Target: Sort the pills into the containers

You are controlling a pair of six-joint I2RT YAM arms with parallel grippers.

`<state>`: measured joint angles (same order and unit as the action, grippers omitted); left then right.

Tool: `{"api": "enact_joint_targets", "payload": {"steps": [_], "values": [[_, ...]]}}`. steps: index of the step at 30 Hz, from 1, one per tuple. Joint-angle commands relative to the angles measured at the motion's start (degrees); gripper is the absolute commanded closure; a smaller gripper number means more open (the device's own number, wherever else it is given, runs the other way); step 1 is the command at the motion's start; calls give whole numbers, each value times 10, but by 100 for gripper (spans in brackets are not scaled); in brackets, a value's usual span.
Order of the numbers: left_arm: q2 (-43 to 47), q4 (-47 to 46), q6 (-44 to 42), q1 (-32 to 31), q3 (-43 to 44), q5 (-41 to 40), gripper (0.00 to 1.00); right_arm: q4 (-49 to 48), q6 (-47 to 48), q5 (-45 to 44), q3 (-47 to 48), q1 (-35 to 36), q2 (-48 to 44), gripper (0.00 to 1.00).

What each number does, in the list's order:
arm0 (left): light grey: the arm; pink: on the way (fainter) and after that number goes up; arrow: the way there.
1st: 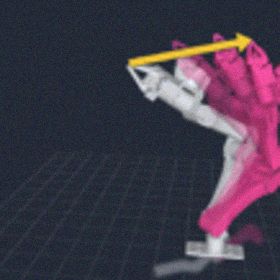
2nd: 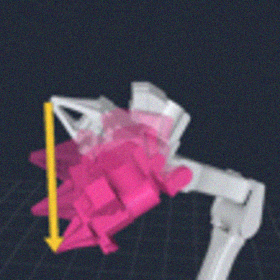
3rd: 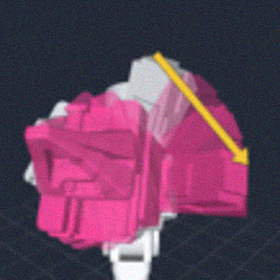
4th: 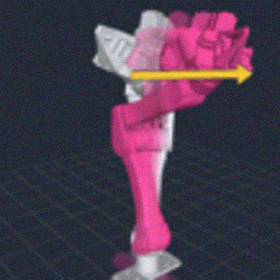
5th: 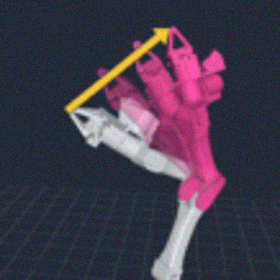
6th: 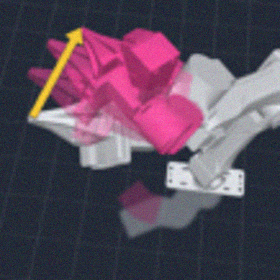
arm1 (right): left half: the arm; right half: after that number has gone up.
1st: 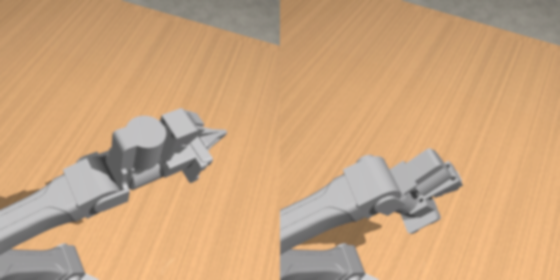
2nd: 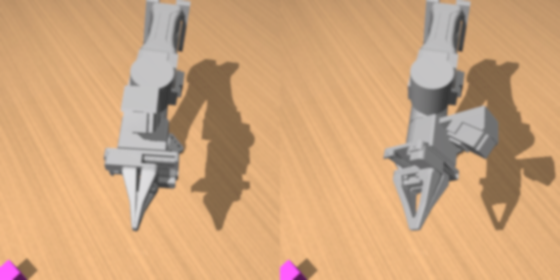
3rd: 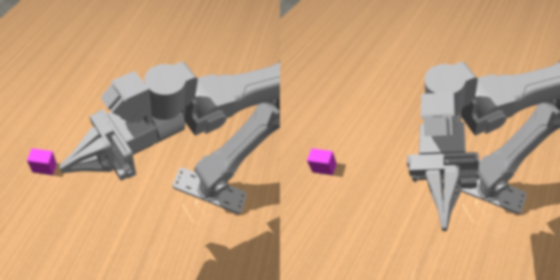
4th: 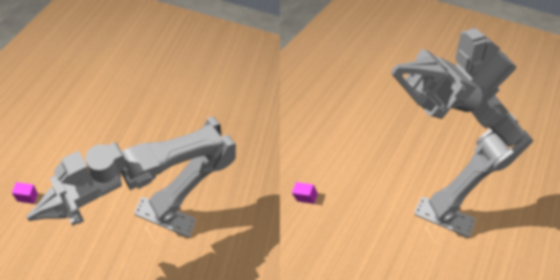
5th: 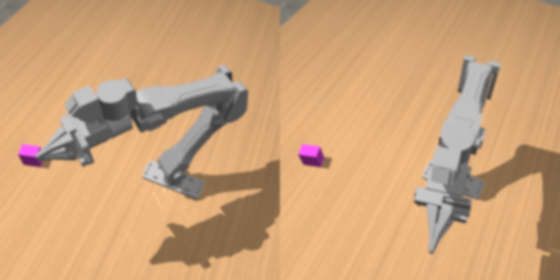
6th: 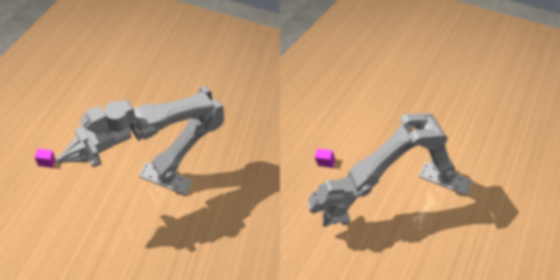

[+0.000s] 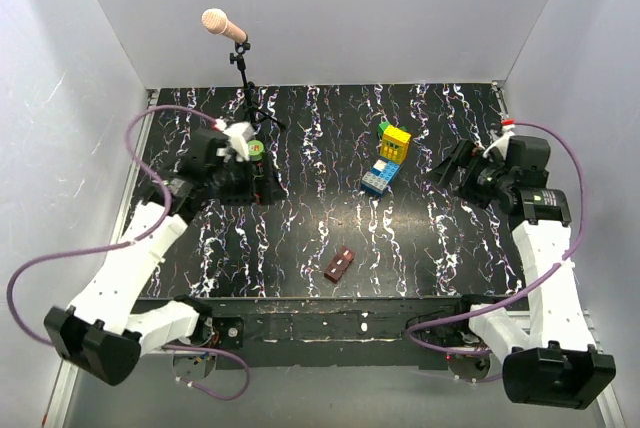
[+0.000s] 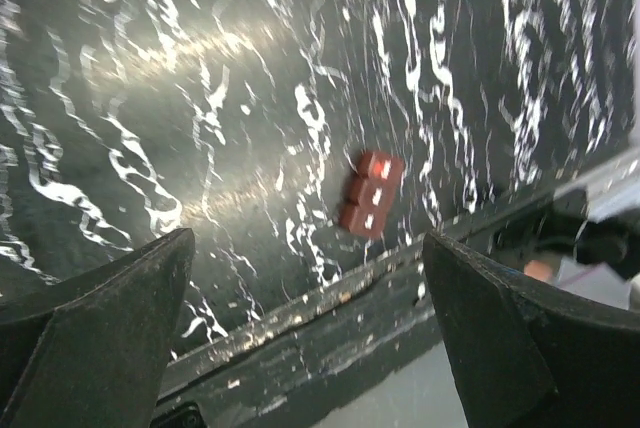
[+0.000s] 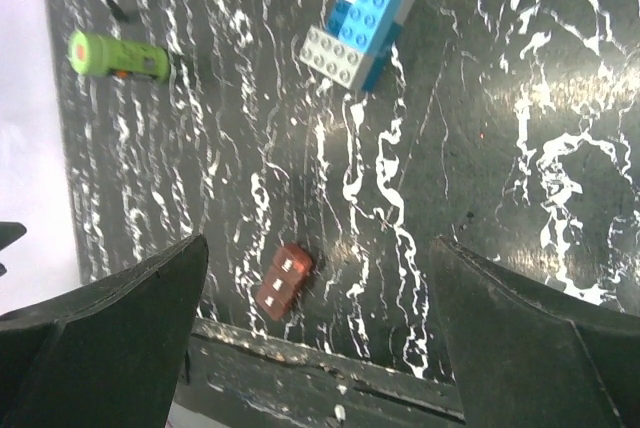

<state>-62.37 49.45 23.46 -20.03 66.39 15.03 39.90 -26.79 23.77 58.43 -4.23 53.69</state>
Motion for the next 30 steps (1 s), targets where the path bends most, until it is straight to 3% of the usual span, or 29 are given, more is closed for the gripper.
{"api": "enact_joint_targets", "payload": {"steps": [1, 6, 10, 20, 22, 25, 27, 30], "values": [[-63, 25, 18, -140, 10, -72, 2, 41, 19, -78, 27, 79, 19, 2], [-192, 20, 46, -304, 29, -226, 2, 4, -7, -86, -24, 134, 40, 2], [-269, -28, 71, -398, 23, -293, 2, -29, -10, -88, -61, 148, 56, 2], [-360, -143, 98, -475, -28, -351, 4, -59, -4, -75, -120, 152, 76, 2], [-368, -167, 94, -476, -41, -352, 10, -58, -2, -73, -120, 151, 78, 2], [-369, -210, 89, -480, -69, -348, 28, -57, 2, -69, -116, 151, 83, 2], [-366, -232, 91, -481, -93, -355, 34, -60, 3, -63, -114, 151, 84, 3], [-347, -247, 85, -483, -108, -354, 72, -67, 9, -44, -117, 151, 79, 3]]}}
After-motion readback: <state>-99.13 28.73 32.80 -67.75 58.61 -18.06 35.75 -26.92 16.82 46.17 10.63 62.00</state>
